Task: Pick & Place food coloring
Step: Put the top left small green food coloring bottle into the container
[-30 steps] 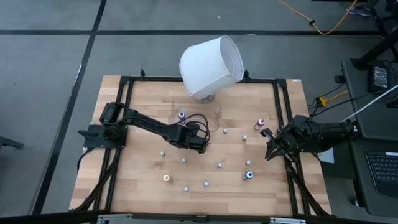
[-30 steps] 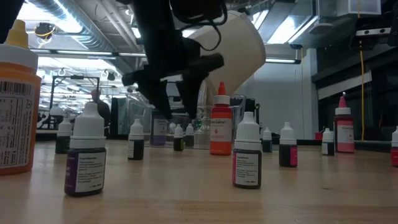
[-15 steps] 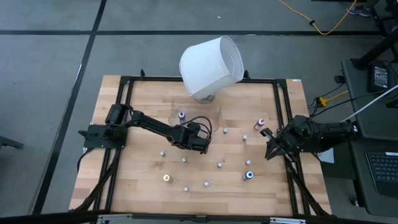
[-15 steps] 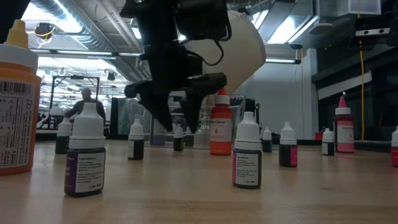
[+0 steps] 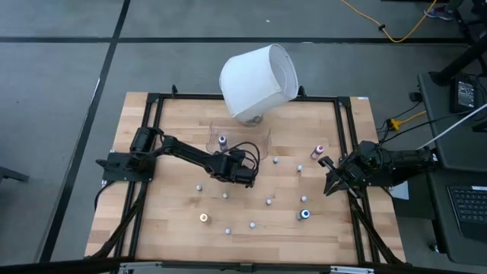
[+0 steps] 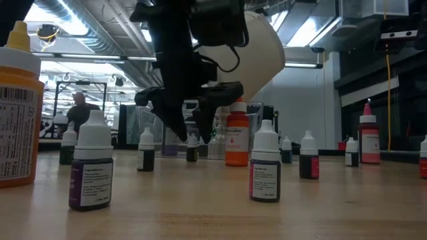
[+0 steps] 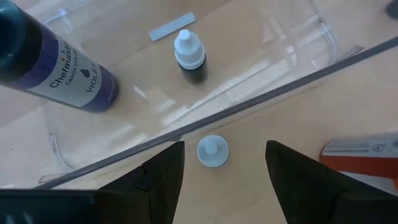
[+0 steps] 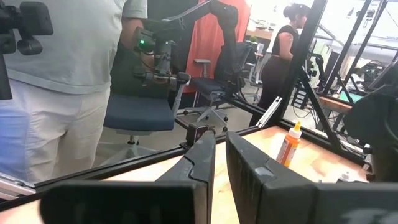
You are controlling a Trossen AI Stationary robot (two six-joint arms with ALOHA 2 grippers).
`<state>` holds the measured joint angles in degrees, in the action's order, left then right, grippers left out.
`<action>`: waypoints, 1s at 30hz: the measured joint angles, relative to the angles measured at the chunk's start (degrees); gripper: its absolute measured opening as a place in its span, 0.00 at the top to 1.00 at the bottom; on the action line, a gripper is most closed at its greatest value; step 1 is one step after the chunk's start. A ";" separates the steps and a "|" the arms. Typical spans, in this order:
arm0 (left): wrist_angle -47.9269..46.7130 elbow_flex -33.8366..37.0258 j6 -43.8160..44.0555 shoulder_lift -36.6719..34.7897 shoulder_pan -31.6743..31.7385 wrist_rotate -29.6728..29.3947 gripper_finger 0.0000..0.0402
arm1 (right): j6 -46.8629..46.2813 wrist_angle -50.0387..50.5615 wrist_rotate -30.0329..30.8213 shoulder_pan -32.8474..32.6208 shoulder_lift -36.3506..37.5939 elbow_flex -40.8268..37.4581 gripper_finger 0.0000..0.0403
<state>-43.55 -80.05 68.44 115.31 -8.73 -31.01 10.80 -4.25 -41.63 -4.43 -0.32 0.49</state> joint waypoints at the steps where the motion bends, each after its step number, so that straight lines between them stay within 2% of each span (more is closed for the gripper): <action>1: 0.00 0.00 0.00 0.00 0.03 -0.04 0.47 | 0.00 0.00 0.00 0.00 0.00 0.00 0.89; 30: 0.02 0.00 1.30 0.00 -0.20 -0.31 0.73 | 0.01 0.00 0.03 0.00 0.00 0.00 0.89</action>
<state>-43.53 -80.05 69.75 115.31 -8.93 -31.32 10.81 -4.25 -41.60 -4.42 -0.32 0.49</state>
